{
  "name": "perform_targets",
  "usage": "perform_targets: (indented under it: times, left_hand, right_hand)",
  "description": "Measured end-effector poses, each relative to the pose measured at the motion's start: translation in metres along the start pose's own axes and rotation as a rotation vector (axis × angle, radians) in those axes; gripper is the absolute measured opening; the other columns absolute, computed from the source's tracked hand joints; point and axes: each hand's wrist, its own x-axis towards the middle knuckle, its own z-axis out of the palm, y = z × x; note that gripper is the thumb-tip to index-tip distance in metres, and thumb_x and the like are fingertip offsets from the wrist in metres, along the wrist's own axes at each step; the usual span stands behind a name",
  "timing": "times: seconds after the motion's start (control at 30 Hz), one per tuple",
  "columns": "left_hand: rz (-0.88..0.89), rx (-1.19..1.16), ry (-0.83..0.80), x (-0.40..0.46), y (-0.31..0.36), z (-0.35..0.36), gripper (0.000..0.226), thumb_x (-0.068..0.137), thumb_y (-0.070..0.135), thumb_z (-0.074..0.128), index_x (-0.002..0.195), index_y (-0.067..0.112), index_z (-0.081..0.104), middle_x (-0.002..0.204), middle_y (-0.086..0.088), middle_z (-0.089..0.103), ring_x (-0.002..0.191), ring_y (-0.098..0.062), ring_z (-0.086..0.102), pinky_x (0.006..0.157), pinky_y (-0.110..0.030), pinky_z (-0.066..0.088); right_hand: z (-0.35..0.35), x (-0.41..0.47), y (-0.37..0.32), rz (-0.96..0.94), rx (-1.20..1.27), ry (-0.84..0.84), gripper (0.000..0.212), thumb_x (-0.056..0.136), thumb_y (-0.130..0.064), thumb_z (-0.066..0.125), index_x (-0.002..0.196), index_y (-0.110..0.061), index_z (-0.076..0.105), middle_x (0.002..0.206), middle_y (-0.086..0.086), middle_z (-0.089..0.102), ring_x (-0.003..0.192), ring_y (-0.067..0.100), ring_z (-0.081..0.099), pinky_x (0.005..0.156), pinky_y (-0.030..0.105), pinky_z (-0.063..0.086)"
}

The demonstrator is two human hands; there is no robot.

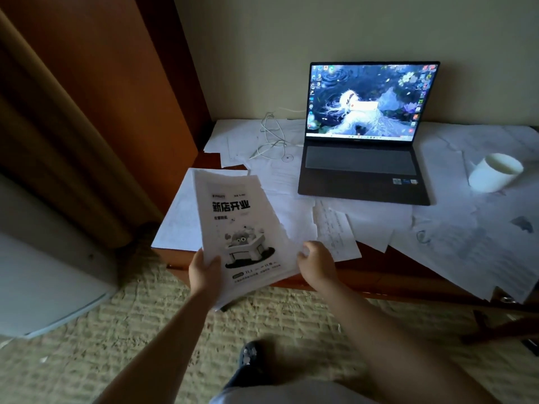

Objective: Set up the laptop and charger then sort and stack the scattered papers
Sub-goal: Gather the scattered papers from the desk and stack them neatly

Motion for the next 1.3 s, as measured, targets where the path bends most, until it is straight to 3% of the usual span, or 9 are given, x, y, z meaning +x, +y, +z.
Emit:
perform_targets:
  times: [0.13,0.23,0.37,0.43,0.53,0.63,0.77,1.07,1.3]
  left_hand:
    - [0.016,0.006,-0.056,0.033,0.007,-0.010,0.024,0.087,0.000,0.049,0.102,0.016,0.058,0.086,0.000,0.063,0.080,-0.021,0.060,0.062,-0.027,0.047]
    - [0.018,0.007,-0.070,0.060,0.011,-0.017,0.022,0.088,0.000,0.049,0.102,0.014,0.058,0.085,0.001,0.062,0.079,-0.019,0.059,0.062,-0.028,0.046]
    - [-0.024,0.022,-0.073,0.088,0.011,-0.026,0.021,0.086,0.000,0.048,0.100,0.012,0.058,0.084,-0.002,0.062,0.076,-0.017,0.057,0.059,-0.026,0.045]
    - [-0.044,0.016,-0.088,0.098,0.010,-0.029,0.020,0.086,0.000,0.047,0.099,0.011,0.058,0.084,-0.003,0.062,0.077,-0.019,0.057,0.059,-0.026,0.045]
    - [-0.056,0.003,-0.110,0.105,0.010,-0.031,0.022,0.086,-0.002,0.046,0.101,0.009,0.057,0.086,-0.006,0.061,0.081,-0.024,0.056,0.059,-0.026,0.045]
    - [-0.078,-0.035,-0.124,0.102,0.012,-0.032,0.024,0.086,-0.004,0.044,0.101,0.009,0.057,0.086,-0.005,0.061,0.079,-0.022,0.056,0.060,-0.027,0.045]
    - [-0.093,-0.049,-0.135,0.092,0.008,-0.026,0.027,0.086,-0.005,0.043,0.105,0.008,0.057,0.089,-0.006,0.061,0.085,-0.025,0.056,0.073,-0.034,0.046]
    - [-0.085,-0.001,-0.041,0.056,-0.005,-0.021,0.026,0.085,-0.002,0.044,0.103,0.010,0.059,0.093,-0.010,0.063,0.088,-0.032,0.058,0.075,-0.039,0.050]
    - [-0.094,-0.058,0.079,0.019,-0.010,-0.016,0.027,0.083,-0.005,0.042,0.098,0.008,0.060,0.088,-0.007,0.063,0.081,-0.027,0.058,0.066,-0.032,0.047]
  right_hand:
    - [0.014,0.030,-0.015,0.284,0.019,0.129,0.046,0.087,-0.027,0.063,0.125,-0.004,0.053,0.128,0.015,0.053,0.115,0.030,0.054,0.092,0.035,0.049]
    - [0.021,0.046,-0.022,0.483,0.008,0.121,0.057,0.082,-0.019,0.068,0.130,-0.005,0.041,0.131,0.019,0.043,0.110,0.034,0.055,0.080,0.038,0.051]
    - [0.031,0.064,-0.035,0.576,0.252,0.129,0.045,0.087,-0.018,0.061,0.128,-0.005,0.049,0.122,0.014,0.060,0.067,0.018,0.062,0.056,0.030,0.055]
    - [0.031,0.069,-0.043,0.569,0.335,0.197,0.041,0.094,-0.017,0.051,0.134,-0.005,0.048,0.130,0.015,0.055,0.079,0.019,0.061,0.047,0.020,0.047]
    - [0.019,0.068,-0.042,0.634,0.331,0.318,0.041,0.094,-0.001,0.045,0.135,-0.001,0.047,0.137,0.019,0.050,0.114,0.033,0.058,0.083,0.034,0.056]
    - [0.001,0.061,-0.024,0.632,0.237,0.354,0.038,0.091,0.002,0.045,0.129,0.004,0.051,0.131,0.024,0.054,0.117,0.038,0.055,0.095,0.042,0.049]
    - [-0.024,0.045,-0.002,0.581,0.136,0.292,0.038,0.088,-0.001,0.047,0.125,0.003,0.055,0.123,0.022,0.059,0.113,0.039,0.056,0.091,0.040,0.050]
    - [-0.037,0.010,0.028,0.680,0.250,0.237,0.038,0.093,-0.006,0.043,0.129,0.001,0.053,0.126,0.019,0.057,0.109,0.037,0.057,0.072,0.031,0.044]
    - [-0.038,-0.013,0.047,0.629,0.347,0.364,0.035,0.090,-0.003,0.040,0.119,0.005,0.058,0.122,0.024,0.058,0.111,0.042,0.054,0.090,0.043,0.044]
